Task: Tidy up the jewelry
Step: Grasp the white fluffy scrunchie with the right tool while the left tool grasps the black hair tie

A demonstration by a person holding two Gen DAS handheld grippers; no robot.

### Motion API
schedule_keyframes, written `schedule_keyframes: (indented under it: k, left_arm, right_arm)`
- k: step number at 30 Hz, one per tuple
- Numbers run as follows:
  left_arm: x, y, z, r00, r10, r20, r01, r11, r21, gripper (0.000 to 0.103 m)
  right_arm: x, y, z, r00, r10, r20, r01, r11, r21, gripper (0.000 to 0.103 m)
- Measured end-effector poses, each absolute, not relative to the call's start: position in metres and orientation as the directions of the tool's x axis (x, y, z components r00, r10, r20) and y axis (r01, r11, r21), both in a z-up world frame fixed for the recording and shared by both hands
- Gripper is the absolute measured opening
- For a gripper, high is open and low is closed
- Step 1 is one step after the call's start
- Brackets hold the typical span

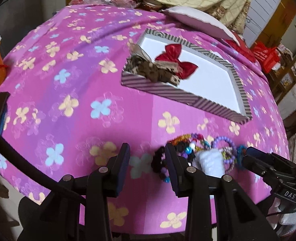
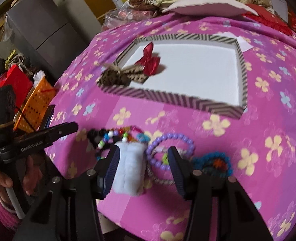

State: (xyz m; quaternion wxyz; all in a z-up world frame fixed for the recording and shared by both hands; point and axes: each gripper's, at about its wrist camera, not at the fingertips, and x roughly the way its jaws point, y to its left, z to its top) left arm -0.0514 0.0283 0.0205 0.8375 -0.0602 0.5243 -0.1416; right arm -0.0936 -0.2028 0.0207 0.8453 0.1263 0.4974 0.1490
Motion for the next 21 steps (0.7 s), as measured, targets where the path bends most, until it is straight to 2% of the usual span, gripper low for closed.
schedule_keyframes:
  k: [4, 21]
  left_arm:
    - [-0.058, 0.032, 0.013, 0.386, -0.351, -0.853, 0.201, 0.935, -0.293, 0.052]
    - [-0.044, 0.022, -0.011, 0.304, -0.426, -0.852, 0.324, 0.887, -0.328, 0.052]
  right_arm:
    - [-0.102, -0.193, 0.017, 0.443, 0.387, -0.808, -0.148, 0.921, 0.360, 0.053]
    - [-0.097, -0.151, -0.013, 0.384, 0.334, -0.861, -0.177, 0.942, 0.286, 0.056]
